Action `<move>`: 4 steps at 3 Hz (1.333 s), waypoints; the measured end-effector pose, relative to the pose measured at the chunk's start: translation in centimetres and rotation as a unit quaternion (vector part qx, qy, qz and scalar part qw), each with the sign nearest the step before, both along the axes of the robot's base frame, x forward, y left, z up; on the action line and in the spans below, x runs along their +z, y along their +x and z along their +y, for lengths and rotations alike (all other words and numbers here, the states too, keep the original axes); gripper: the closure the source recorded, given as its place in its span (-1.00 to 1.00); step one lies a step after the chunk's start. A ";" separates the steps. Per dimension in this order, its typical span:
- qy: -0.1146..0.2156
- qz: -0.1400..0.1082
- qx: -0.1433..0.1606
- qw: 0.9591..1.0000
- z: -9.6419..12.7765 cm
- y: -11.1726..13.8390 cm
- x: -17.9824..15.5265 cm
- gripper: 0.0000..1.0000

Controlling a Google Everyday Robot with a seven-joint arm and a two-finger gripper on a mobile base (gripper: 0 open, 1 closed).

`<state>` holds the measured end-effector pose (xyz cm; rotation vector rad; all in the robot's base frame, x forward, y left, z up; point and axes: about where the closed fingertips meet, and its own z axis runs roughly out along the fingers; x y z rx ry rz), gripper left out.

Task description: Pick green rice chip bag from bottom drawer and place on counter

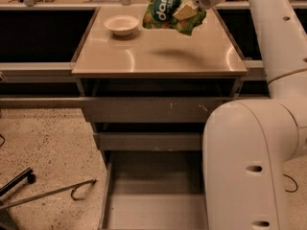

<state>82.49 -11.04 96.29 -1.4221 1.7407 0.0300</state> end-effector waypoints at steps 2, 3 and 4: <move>0.049 0.102 -0.072 0.991 -3.3 1.2 -7.8 1.00; 0.081 0.165 -0.064 0.981 -3.3 -0.5 -11.0 1.00; 0.082 0.170 -0.061 0.980 -3.1 -0.6 -11.3 0.61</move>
Offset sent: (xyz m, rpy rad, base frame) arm 0.0422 -0.0777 -0.1061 0.1792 0.3782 -0.2265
